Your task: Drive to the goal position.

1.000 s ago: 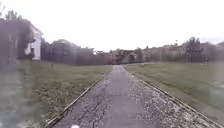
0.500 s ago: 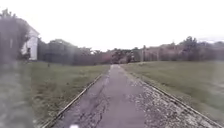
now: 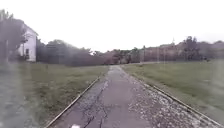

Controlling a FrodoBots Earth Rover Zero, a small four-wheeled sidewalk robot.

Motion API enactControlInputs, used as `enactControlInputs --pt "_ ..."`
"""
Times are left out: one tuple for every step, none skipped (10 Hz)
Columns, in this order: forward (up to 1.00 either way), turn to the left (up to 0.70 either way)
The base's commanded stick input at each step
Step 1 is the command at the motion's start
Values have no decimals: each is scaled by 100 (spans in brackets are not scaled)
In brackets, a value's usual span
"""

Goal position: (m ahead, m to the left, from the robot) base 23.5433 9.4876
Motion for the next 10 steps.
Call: enactControlInputs --pt "81 0" --pt "81 0" --pt "81 0" --pt "81 0" --pt "81 0" --pt "81 0" --pt "81 0" --pt "81 0" --pt "81 0" --pt "81 0"
